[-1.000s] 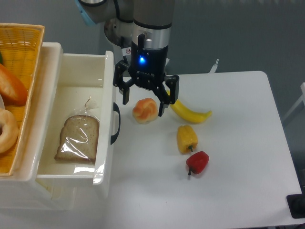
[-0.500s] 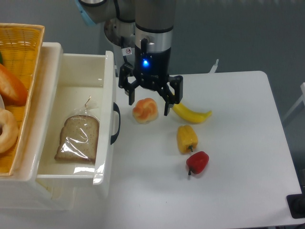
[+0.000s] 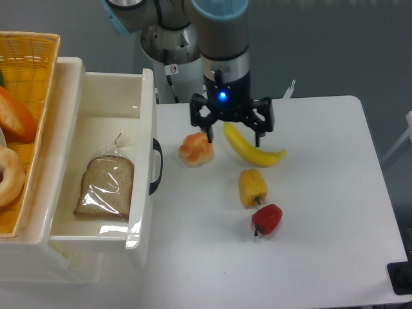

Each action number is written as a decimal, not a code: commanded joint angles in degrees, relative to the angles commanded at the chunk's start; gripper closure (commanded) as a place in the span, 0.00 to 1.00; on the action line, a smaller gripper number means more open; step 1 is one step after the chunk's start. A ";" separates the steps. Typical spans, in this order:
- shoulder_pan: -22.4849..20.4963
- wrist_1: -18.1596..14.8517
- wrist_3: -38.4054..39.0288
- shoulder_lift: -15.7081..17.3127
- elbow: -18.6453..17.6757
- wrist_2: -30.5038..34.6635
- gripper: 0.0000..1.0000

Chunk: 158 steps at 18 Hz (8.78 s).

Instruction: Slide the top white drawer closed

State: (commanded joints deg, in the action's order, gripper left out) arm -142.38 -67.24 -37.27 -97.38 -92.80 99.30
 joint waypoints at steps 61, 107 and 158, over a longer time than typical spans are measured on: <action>8.08 -1.41 14.41 -10.11 -1.59 -23.10 0.00; -10.63 -0.35 -45.85 -9.85 3.33 -18.79 0.00; -12.83 0.09 -54.23 -8.62 6.50 -14.40 0.00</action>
State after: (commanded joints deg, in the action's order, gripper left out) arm -155.21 -67.15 -91.49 -106.00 -86.31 84.90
